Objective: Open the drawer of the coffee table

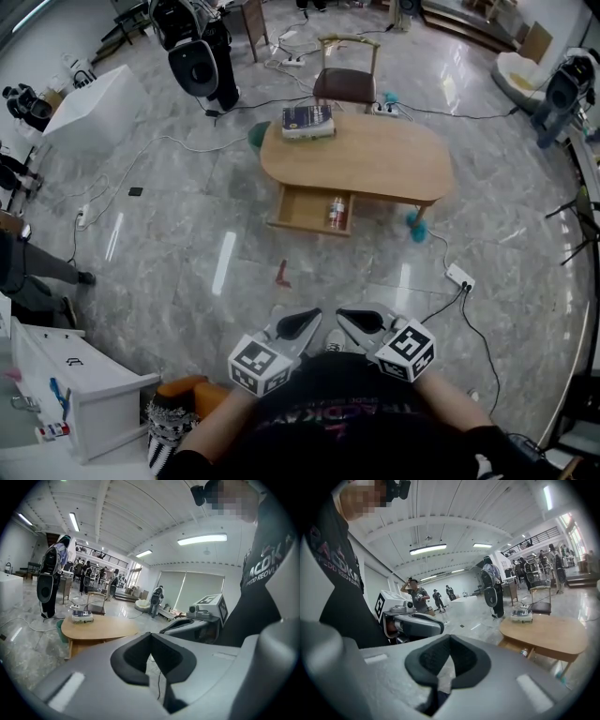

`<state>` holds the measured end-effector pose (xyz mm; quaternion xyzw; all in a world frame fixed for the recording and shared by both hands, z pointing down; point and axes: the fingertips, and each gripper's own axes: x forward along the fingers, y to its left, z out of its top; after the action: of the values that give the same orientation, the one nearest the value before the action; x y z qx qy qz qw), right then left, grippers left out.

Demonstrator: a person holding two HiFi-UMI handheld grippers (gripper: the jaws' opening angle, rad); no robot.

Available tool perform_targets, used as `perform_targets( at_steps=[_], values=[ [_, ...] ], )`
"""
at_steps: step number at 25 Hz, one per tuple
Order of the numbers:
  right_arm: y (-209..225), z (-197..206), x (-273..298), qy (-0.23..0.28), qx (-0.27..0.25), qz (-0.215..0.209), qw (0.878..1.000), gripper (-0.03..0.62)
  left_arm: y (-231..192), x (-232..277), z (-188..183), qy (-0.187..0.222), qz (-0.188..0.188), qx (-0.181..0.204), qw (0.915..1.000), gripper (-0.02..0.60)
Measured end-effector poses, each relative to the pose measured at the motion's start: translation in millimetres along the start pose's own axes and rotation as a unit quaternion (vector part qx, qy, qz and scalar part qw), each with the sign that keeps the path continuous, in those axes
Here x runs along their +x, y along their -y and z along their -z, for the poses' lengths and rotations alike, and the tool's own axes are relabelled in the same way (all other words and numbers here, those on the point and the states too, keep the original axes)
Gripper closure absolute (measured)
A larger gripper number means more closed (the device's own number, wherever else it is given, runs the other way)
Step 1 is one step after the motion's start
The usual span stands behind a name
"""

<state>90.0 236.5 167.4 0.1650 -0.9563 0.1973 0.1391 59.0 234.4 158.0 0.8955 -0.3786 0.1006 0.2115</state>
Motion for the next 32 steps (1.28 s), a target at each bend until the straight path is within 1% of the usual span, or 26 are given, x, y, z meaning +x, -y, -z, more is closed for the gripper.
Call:
perform_targets(
  at_steps=[10,23,32],
  values=[
    [-0.4,7.9,-7.9,0.0,0.0,0.012,1.0,0.592,8.4,1.7,3.5,0.001,0.007,0.002,1.0,0.575],
    [-9.7,2.8,-1.4,0.004,-0.009,-0.004,1.0,0.592,6.5,-10.2,3.5,0.007,-0.009,0.0,0.9999,0.575],
    [-7.2,5.2,-1.0,0.003,-0.009,0.001,1.0,0.592,5.3,-9.0,4.2,0.008,-0.008,-0.002,0.9999,0.575]
  ],
)
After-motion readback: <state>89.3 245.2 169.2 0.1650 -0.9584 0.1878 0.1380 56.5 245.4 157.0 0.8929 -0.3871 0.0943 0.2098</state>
